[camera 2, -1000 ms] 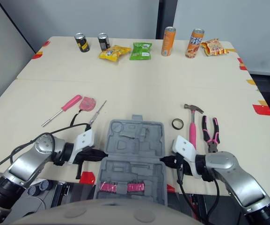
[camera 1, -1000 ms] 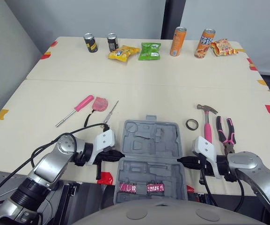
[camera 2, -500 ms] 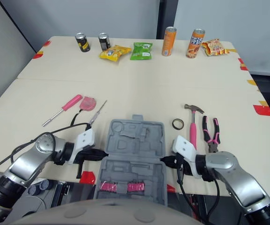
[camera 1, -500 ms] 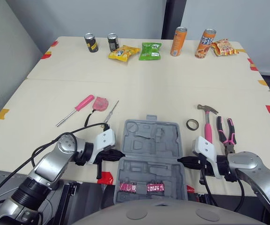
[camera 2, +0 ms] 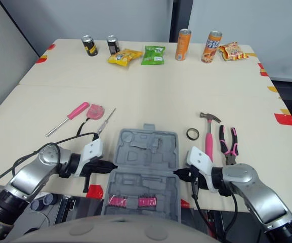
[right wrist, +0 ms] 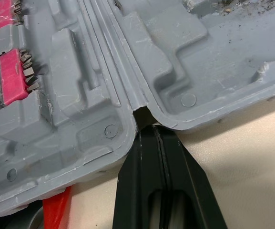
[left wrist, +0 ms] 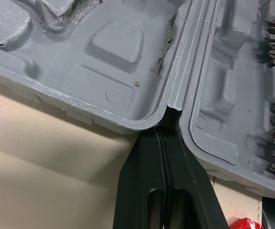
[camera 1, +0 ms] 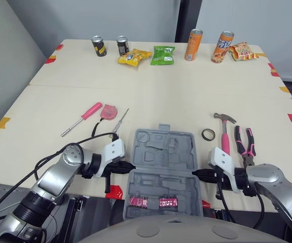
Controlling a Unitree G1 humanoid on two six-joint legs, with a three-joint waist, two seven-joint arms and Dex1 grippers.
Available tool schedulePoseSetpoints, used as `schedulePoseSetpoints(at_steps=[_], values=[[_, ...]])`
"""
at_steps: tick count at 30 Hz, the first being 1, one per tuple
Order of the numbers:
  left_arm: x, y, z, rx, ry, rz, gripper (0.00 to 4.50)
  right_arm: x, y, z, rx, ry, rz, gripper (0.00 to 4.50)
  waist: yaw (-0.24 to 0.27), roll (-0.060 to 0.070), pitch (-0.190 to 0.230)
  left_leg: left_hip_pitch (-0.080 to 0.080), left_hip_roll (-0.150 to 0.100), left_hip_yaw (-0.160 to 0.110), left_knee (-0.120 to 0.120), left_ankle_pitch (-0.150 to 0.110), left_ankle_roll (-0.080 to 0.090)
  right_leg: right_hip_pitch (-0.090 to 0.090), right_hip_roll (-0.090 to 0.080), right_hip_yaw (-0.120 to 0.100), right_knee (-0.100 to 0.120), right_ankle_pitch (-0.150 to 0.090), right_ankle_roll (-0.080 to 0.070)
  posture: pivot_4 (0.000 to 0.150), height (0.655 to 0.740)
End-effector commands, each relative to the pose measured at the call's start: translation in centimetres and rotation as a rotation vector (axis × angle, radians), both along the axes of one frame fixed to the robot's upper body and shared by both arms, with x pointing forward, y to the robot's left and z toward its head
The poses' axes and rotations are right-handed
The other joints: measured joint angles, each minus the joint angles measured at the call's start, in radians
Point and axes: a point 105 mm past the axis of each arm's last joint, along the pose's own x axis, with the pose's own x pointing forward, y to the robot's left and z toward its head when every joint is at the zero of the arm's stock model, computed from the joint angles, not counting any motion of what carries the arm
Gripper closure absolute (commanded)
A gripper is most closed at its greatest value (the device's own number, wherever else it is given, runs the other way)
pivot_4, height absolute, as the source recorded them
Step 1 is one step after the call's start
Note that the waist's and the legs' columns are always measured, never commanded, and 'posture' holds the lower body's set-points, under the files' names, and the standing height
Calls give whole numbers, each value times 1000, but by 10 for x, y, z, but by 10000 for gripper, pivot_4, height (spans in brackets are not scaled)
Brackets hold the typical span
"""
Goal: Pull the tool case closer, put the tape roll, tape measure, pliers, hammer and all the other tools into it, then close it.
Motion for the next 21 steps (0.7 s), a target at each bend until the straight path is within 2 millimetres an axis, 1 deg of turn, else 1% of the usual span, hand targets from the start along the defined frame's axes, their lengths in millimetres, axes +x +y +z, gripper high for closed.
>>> schedulePoseSetpoints(at_steps=[1,21], values=[[16,9,-3,46,-48,91,44853,-1,4,5,20,-20,20,44690,0,0,0,0,0,0,0,0,0,0,0,0,0,0,0,1500,7400],[23,9,-3,41,-85,124,44853,1,1,5,15,-27,14,44690,3,0,0,0,0,0,0,0,0,0,-1,0,0,0,1,1500,7400]])
